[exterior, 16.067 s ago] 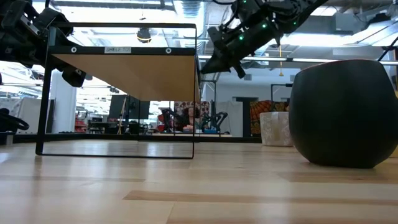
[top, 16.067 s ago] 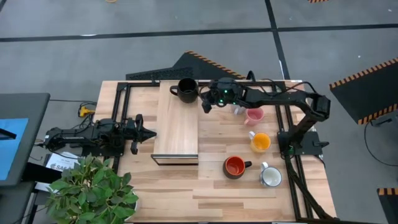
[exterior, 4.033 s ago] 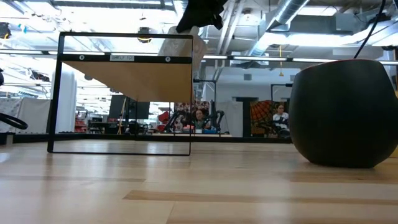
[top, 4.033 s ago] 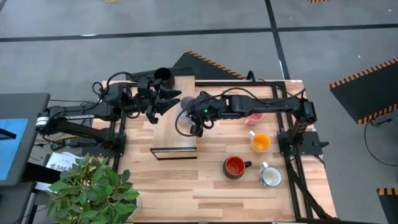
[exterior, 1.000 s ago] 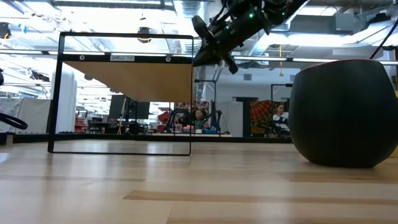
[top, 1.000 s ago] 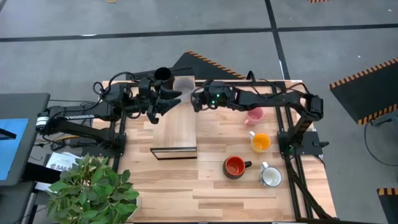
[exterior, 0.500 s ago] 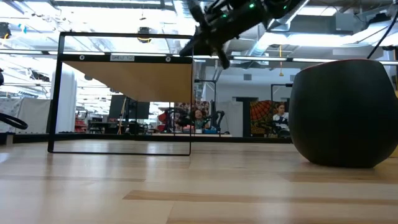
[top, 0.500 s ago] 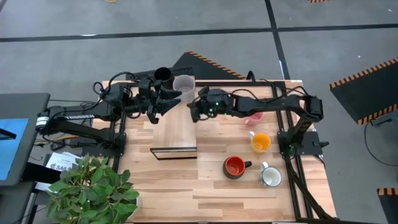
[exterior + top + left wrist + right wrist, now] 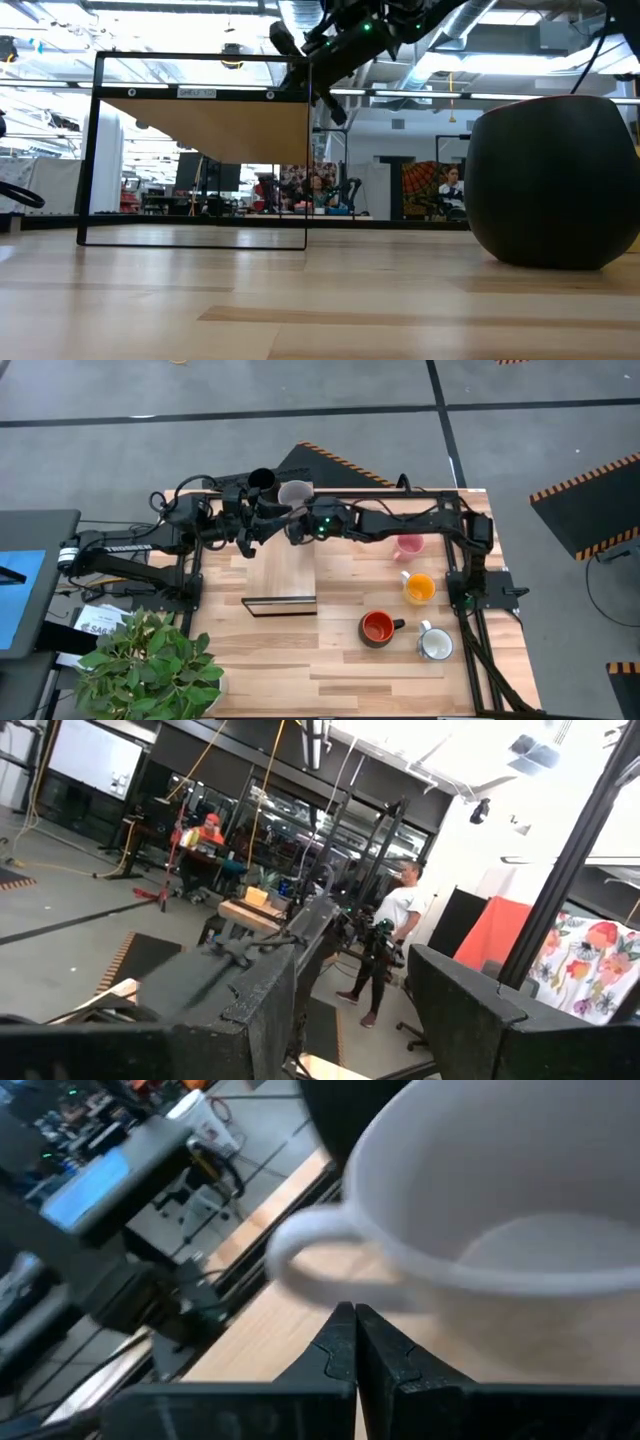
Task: Place coffee mugs
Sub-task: Put the gray mug on the shelf, then put the pink mug on the shelf
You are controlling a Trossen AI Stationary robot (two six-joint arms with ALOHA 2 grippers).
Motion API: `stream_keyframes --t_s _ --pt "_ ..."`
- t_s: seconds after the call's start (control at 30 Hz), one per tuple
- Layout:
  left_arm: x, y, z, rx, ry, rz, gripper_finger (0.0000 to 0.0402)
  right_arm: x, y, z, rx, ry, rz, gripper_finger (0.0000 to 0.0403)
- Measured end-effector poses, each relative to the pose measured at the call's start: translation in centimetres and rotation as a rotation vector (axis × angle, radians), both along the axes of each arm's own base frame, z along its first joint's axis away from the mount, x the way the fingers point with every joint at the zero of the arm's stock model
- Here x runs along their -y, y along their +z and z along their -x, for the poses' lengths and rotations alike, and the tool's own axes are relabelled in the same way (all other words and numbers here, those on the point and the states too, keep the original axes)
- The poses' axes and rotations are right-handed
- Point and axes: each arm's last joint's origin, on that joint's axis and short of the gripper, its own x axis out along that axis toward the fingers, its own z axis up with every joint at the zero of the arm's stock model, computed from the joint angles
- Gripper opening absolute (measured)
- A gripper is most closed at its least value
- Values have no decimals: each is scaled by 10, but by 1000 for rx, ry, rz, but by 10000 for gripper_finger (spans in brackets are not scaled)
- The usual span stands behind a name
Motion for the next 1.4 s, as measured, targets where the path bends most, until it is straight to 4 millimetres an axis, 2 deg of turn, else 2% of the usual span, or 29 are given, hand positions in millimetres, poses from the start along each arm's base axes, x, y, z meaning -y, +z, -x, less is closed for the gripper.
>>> stream_keyframes --t_s 0.5,0.7,0.83,0.97,1.07,1.27,1.4 --pt "0 0 0 -2 0 0 180 34 3 11 -21 -105 43 18" --pt "0 0 0 -2 0 0 180 34 1 12 -43 -60 26 18" --pt "0 0 0 -2 -1 0 180 20 8 24 -179 57 56 18" --pt "0 0 0 -2 -1 0 180 -5 20 52 -366 198 122 19" --pt "0 0 0 -2 2 -4 180 -27 25 83 -470 282 144 19" --pt "0 0 0 -4 11 -19 180 -70 25 156 -441 314 63 19" --pt "0 0 0 -4 11 -19 180 -92 27 194 -384 344 18 27"
